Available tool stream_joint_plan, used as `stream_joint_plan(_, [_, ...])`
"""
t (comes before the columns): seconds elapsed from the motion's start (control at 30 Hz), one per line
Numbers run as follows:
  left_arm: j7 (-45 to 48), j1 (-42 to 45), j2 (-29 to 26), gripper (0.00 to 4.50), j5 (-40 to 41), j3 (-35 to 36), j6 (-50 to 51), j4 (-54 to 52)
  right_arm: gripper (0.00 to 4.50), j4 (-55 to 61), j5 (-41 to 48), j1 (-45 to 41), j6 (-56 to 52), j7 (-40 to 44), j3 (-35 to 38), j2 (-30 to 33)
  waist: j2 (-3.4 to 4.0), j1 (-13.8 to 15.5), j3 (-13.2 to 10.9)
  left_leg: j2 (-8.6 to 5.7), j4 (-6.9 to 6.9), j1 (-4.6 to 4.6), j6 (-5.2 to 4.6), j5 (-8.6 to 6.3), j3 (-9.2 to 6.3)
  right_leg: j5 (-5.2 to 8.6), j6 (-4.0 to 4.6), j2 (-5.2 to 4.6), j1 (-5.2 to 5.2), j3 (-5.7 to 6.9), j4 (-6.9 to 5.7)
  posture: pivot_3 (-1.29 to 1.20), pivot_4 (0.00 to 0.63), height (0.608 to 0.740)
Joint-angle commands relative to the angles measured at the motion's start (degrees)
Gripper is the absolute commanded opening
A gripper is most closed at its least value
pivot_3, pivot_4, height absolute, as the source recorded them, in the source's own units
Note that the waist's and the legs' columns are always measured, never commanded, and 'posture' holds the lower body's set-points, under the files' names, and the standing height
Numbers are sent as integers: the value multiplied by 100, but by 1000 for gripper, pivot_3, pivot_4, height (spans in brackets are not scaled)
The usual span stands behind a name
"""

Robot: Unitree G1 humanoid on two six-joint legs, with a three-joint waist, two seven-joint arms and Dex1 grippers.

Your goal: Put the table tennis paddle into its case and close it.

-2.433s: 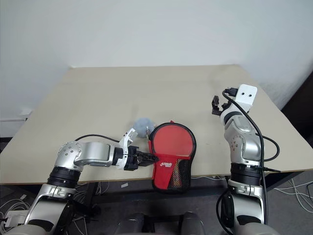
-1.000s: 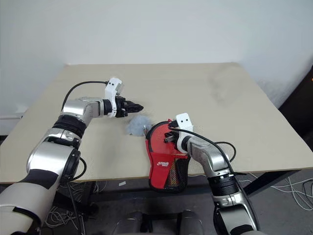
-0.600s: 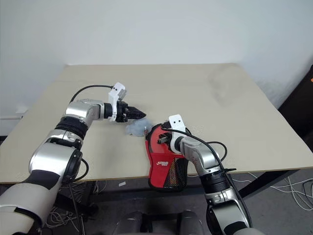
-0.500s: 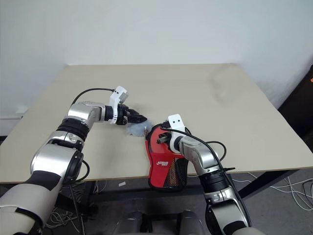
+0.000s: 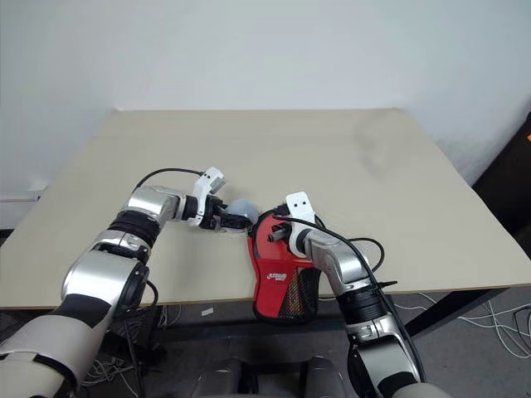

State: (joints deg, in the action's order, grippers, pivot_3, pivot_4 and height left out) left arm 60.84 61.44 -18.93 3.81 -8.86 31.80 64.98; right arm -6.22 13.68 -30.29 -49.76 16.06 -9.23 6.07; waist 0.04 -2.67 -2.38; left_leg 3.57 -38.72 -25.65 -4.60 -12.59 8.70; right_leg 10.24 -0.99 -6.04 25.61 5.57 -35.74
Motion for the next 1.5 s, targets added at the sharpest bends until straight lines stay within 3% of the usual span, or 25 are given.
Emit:
stream_joint_plan(0.03, [-425,141,156,4300,-11,238,-75,241,681,6,-72,-54,-98,-41,79,31,0,0,0,0,-1,0,0,0,0,0,0,0,0,0,0,0,0,724])
stream_joint_plan(0.1, [-630,200,214,3860,14,385,-124,347,681,25,-164,-43,-96,-59,9,59,-1,3,1,0,-3,0,-1,0,-2,0,0,0,-3,1,-1,0,0,724])
stream_joint_plan(0.33, [-743,304,272,1694,-177,399,-255,470,681,78,-202,-2,-210,-59,20,54,-3,7,3,0,-11,4,-3,-3,-5,-1,0,-1,-12,5,-2,0,0,724])
stream_joint_plan(0.4, [-946,339,267,1293,-239,415,-325,529,681,119,-171,20,-344,15,-4,70,-4,7,4,0,-13,6,-7,-6,-6,-1,1,-1,-14,6,-4,0,0,724])
stream_joint_plan(0.93, [-1988,837,420,1293,-56,1021,-944,790,681,-304,-357,146,-915,100,-302,50,-36,-11,31,14,-19,16,-28,-22,-9,-11,17,3,-14,9,-12,0,0,724])
stream_joint_plan(1.5, [-3416,1340,820,1293,-306,1384,-1498,1192,681,107,-379,383,-1110,72,-402,47,-36,-11,31,15,-19,16,-27,-23,-7,-11,17,6,-11,7,-13,0,0,724])
